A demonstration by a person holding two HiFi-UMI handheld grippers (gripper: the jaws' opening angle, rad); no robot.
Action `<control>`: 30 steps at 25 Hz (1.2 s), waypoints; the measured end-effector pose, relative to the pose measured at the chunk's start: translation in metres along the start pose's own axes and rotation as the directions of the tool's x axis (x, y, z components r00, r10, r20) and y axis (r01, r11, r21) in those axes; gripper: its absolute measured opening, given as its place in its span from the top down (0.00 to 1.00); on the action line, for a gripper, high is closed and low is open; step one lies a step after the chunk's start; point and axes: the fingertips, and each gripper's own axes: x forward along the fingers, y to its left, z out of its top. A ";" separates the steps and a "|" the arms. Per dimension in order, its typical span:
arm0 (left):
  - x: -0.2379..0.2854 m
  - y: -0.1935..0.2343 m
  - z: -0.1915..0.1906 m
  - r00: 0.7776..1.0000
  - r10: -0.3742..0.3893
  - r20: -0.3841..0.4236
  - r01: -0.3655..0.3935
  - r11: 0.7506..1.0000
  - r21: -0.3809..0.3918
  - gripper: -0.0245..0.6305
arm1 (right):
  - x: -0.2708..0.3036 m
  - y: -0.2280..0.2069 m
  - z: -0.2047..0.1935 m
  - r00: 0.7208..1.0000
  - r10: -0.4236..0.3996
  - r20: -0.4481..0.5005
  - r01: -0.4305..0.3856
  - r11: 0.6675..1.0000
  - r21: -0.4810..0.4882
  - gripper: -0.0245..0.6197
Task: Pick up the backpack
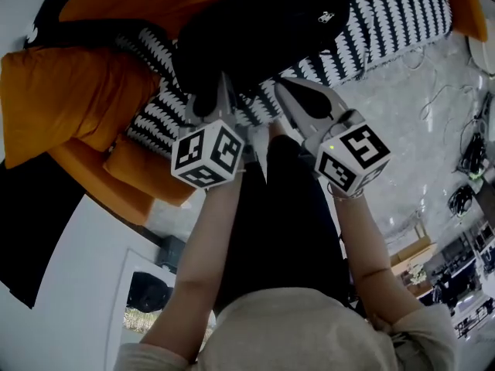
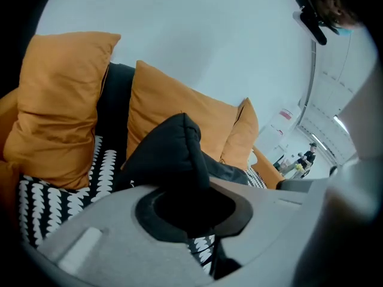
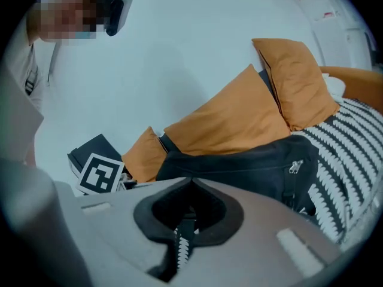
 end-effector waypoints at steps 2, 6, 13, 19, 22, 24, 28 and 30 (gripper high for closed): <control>-0.008 -0.001 0.008 1.000 -0.010 0.000 0.010 1.000 0.005 0.89 | -0.003 0.007 0.009 1.000 0.004 0.013 -0.004 1.000 -0.018 0.96; -0.032 -0.019 0.017 0.997 -0.083 0.004 0.083 0.996 0.020 0.89 | -0.022 0.017 0.019 1.000 0.006 0.027 -0.004 0.999 -0.044 0.96; -0.067 -0.055 0.050 0.981 -0.191 0.027 0.189 0.980 0.057 0.89 | -0.042 0.035 0.045 0.997 0.002 0.076 0.003 0.998 -0.065 0.96; -0.076 -0.086 0.063 0.960 -0.281 0.015 0.278 0.956 0.092 0.89 | -0.053 0.046 0.055 0.993 0.041 0.109 -0.033 0.997 -0.071 0.96; -0.087 -0.104 0.072 0.948 -0.319 0.005 0.317 0.944 0.089 0.89 | -0.067 0.054 0.070 0.989 0.056 0.134 -0.045 0.995 -0.084 0.96; -0.100 -0.113 0.079 0.940 -0.340 -0.004 0.339 0.937 0.084 0.89 | -0.076 0.062 0.078 0.987 0.062 0.147 -0.048 0.994 -0.098 0.96; -0.134 -0.115 0.102 0.935 -0.354 0.014 0.351 0.932 0.090 0.89 | -0.088 0.086 0.088 0.984 0.070 0.166 -0.054 0.994 -0.100 0.96; -0.156 -0.120 0.114 0.935 -0.355 0.026 0.352 0.932 0.085 0.89 | -0.102 0.103 0.095 0.982 0.077 0.172 -0.060 0.993 -0.102 0.96</control>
